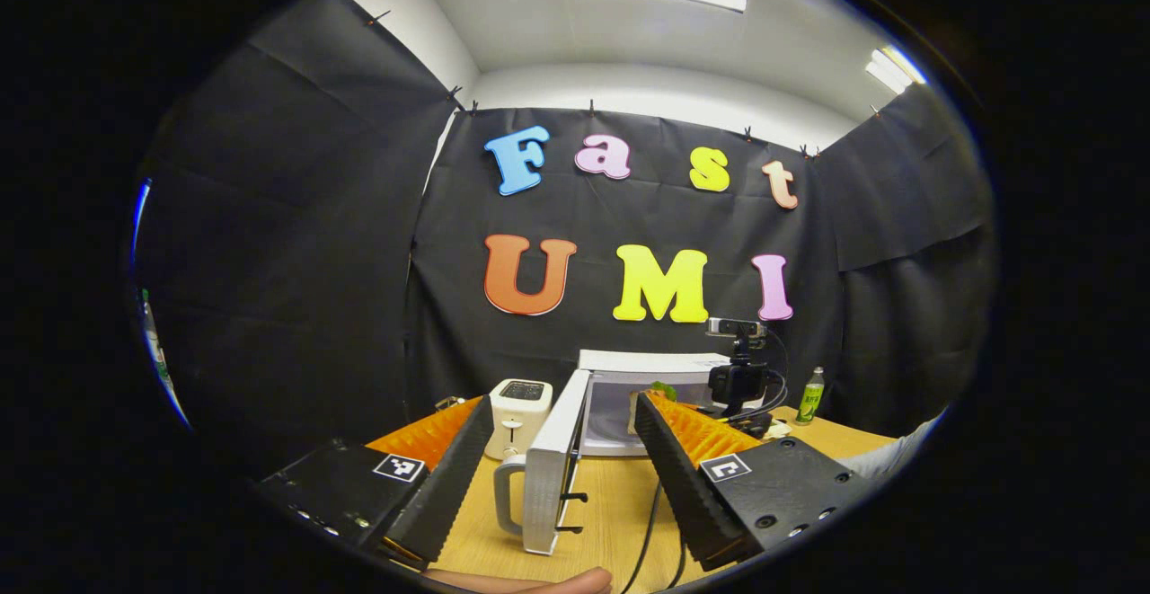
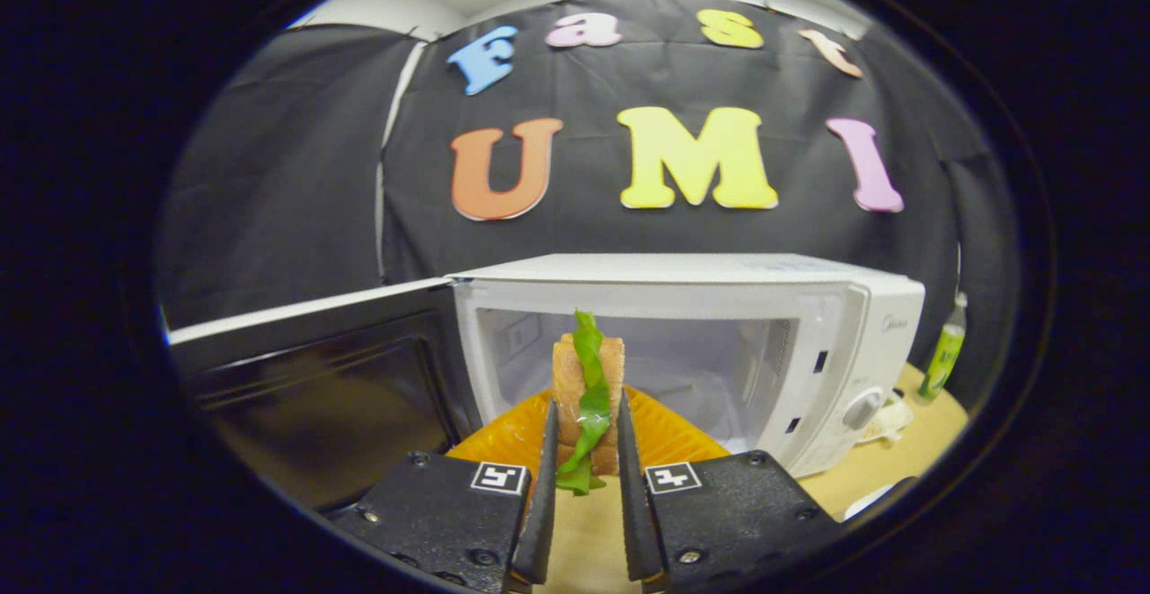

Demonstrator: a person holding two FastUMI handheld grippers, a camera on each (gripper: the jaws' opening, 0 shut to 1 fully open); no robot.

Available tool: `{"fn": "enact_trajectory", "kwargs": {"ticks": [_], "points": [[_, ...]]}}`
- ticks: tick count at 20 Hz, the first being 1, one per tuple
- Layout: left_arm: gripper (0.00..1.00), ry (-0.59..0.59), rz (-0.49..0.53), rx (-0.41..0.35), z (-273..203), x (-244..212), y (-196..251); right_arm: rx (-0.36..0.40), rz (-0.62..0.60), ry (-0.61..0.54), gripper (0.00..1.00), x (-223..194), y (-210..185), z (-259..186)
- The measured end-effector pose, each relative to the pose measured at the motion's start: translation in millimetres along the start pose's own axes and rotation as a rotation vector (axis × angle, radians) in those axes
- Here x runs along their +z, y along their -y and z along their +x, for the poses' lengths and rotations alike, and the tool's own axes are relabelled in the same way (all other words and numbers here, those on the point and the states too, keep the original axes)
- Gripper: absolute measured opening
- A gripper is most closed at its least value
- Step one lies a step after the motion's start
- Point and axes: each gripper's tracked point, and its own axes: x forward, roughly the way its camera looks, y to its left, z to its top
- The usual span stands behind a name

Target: Open the microwave oven with the left hand, put the food in, and close the microwave oven.

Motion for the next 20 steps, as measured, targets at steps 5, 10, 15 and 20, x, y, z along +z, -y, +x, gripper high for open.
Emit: {"fn": "enact_trajectory", "kwargs": {"ticks": [5, 10, 15, 20], "points": [[0.95, -0.029, 0.005, -0.004, 8.7, -7.3, 7.0, -0.131, 0.385, 0.041, 0.35, 2.4, 18.1, 50.3], [0.95, -0.045, -0.091, -0.027, 15.3, 1.0, 16.0, -0.243, 0.696, 0.039, 0.35, -14.6, 33.0, 87.5], [0.95, -0.067, -0.047, 0.044, 22.9, -5.7, 2.5, -0.295, 0.939, 0.052, 0.35, -24.5, 39.4, 107.0], [0.95, -0.1, -0.031, 0.069, 18.5, -8.0, -2.7, -0.352, 1.013, 0.028, 0.31, -54.4, 44.2, 112.8]]}}
